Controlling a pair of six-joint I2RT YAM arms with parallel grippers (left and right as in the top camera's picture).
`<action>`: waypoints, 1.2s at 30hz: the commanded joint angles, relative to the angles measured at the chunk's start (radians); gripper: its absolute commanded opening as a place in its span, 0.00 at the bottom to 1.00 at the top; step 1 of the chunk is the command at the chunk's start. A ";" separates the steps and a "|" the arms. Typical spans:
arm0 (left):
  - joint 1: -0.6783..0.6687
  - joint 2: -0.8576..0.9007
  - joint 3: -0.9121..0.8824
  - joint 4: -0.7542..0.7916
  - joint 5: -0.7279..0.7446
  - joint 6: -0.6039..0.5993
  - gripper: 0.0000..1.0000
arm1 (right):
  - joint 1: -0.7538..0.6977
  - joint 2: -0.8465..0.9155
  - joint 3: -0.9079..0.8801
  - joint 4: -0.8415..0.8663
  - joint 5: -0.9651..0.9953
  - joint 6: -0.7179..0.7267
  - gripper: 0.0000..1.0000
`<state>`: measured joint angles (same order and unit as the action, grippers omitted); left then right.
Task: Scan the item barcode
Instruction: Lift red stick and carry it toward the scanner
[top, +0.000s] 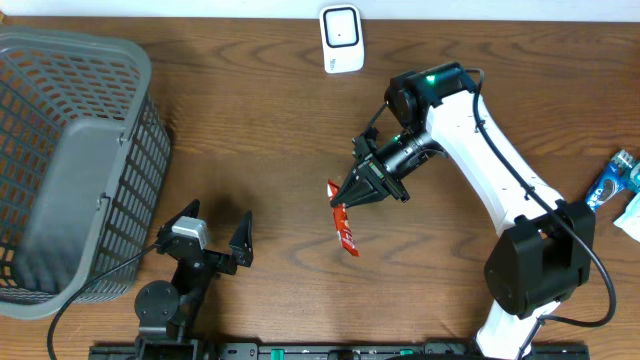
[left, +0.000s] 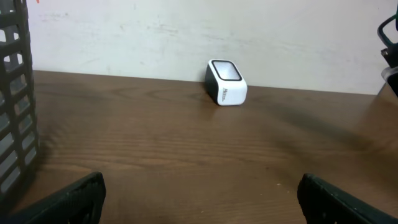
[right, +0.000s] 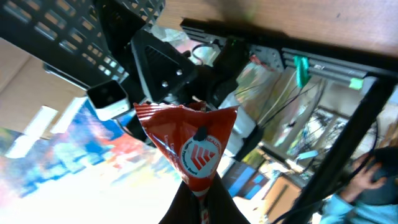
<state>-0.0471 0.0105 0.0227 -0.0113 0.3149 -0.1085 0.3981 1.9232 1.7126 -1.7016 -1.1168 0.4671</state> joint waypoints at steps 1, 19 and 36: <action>-0.002 -0.006 -0.018 -0.033 0.008 -0.009 0.98 | -0.004 -0.015 -0.001 0.000 -0.064 0.168 0.01; -0.002 -0.006 -0.018 -0.033 0.008 -0.009 0.99 | -0.090 -0.015 -0.001 0.065 -0.247 0.116 0.01; -0.002 -0.006 -0.018 -0.033 0.008 -0.009 0.98 | -0.245 -0.014 -0.001 0.157 -0.445 -1.069 0.01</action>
<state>-0.0471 0.0105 0.0227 -0.0113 0.3149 -0.1085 0.1524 1.9232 1.7115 -1.5501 -1.4124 -0.1818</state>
